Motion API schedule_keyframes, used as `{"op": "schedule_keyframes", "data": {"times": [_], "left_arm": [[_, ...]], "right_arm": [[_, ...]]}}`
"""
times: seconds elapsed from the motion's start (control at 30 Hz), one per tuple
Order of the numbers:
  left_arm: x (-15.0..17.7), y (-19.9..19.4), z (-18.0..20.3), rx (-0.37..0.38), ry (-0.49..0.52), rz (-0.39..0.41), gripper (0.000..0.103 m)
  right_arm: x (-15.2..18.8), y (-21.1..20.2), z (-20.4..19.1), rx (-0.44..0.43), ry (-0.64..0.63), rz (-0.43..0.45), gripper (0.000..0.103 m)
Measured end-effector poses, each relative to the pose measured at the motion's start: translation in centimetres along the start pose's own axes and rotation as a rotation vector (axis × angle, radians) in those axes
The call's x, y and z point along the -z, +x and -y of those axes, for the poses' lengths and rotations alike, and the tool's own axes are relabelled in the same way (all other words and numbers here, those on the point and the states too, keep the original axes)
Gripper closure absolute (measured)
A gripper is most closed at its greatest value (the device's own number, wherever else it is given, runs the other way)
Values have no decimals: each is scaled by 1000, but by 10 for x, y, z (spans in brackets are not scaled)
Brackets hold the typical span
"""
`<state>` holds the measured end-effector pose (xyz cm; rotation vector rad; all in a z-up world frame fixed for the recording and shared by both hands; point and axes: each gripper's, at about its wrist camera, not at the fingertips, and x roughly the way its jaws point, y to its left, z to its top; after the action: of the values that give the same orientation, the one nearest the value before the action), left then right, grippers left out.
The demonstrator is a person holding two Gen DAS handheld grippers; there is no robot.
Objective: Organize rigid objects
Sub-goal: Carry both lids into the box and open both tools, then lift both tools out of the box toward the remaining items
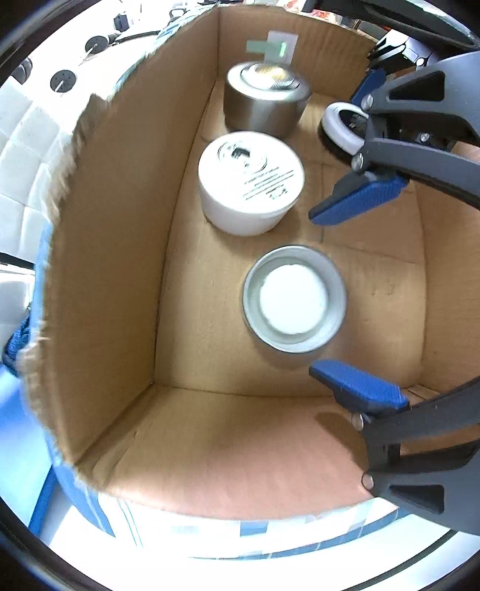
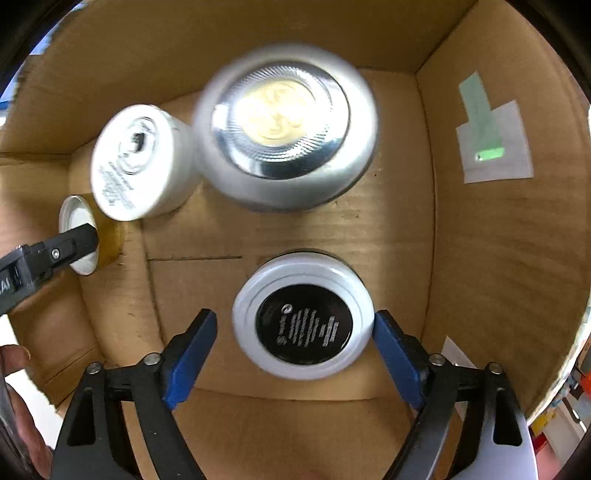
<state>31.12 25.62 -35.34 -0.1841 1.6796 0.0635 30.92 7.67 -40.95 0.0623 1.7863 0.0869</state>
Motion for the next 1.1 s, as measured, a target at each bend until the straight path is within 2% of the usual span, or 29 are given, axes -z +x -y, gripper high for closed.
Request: {"op": "schedule_keyframes", "data": {"times": [0.1,0.17,0.23,0.33,0.43,0.47,0.6,0.7,0.83,1.1], "left_arm": [[9,-16,6,8,6,22,15],[27,-26,9,25,-1,46,14],[32,-43,12,28,-9,74,13],[44,-57,11,26,-7,105,0],[61,-70,7,31,-4,136,0],[63,-74,21,29,-2,140,0],[68,-91,18,35,9,169,0],[80,-103,24,37,24,201,0],[101,-125,29,30,39,243,0],[119,-144,45,30,44,291,0]], "right_arm": [[5,-14,-3,-13,-13,19,9],[9,-24,-5,-14,-23,40,1],[14,-34,-5,-15,-34,62,0],[23,-45,-7,-11,-50,78,0],[33,-56,-9,-7,-59,100,0],[36,-61,-7,-9,-62,107,0],[52,-80,-6,-3,-78,142,0],[66,-110,3,-3,-94,179,0],[85,-127,9,-11,-110,220,0],[115,-155,13,-36,-161,275,0]]}}
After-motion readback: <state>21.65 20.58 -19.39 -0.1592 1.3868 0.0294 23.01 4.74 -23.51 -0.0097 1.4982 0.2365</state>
